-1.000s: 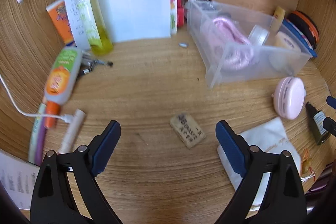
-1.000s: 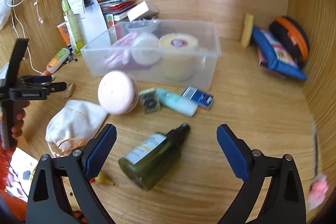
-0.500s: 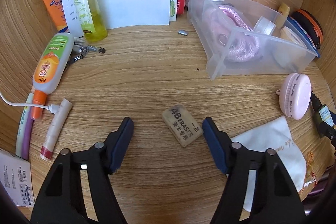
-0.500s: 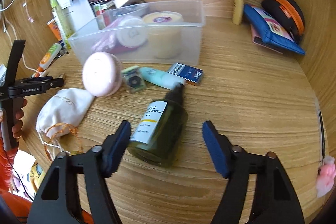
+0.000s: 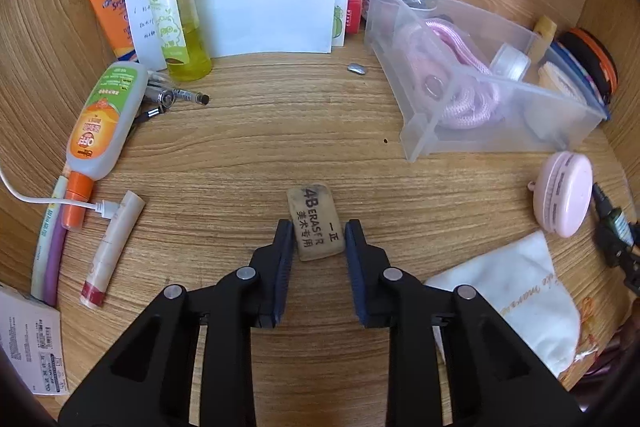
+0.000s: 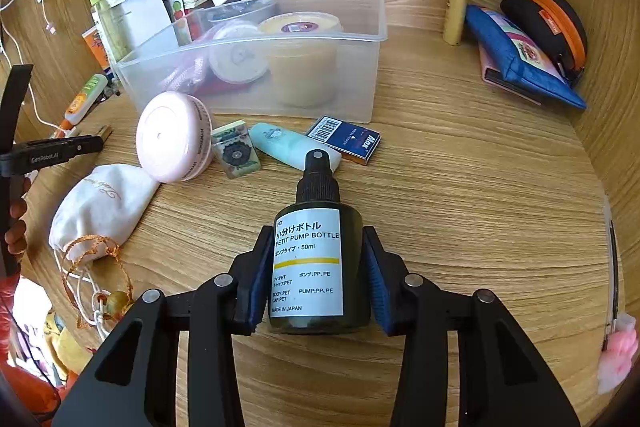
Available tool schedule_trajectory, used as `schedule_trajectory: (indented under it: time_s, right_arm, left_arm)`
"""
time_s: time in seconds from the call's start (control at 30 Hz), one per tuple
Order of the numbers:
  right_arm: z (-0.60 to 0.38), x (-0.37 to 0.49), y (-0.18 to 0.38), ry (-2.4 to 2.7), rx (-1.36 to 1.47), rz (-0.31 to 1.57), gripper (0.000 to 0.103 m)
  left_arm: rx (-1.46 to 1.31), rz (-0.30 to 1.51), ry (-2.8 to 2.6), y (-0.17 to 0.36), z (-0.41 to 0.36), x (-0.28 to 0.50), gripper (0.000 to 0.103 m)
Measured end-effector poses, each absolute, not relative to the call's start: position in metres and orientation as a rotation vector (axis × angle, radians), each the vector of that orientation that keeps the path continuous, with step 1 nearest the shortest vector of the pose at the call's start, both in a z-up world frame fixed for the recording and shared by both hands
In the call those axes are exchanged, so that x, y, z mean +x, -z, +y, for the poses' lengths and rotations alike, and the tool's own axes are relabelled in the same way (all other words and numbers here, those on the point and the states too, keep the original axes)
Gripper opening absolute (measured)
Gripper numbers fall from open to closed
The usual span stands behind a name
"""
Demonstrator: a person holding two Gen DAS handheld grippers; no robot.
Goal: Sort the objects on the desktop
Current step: 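Grasp the beige eraser with the left gripper while the right grasps the green pump bottle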
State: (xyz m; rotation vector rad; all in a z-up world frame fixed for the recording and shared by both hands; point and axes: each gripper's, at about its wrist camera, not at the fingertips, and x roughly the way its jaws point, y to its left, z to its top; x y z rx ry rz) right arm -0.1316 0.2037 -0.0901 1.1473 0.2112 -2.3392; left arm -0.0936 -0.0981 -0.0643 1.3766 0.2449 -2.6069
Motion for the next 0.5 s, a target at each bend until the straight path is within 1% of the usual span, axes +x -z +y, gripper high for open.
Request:
schedule_trajectory:
  time_s: [0.2, 0.3, 0.5]
  right_arm:
    - [0.216, -0.130, 0.079, 2.373, 1.107, 0.137, 0.038]
    - [0.221, -0.132, 0.066, 2.393, 1.076, 0.098, 0.038]
    - [0.217, -0.140, 0.042, 2.395, 1.009, 0.079, 0.038]
  left_arm:
    - [1.339, 0.241, 2.606, 0.061, -0.099, -0.095, 0.025]
    - [1.284, 0.228, 2.628, 0.051, -0.097, -0.093, 0.025]
    - [1.197, 0.200, 2.678, 0.025, -0.089, -0.092, 0.024]
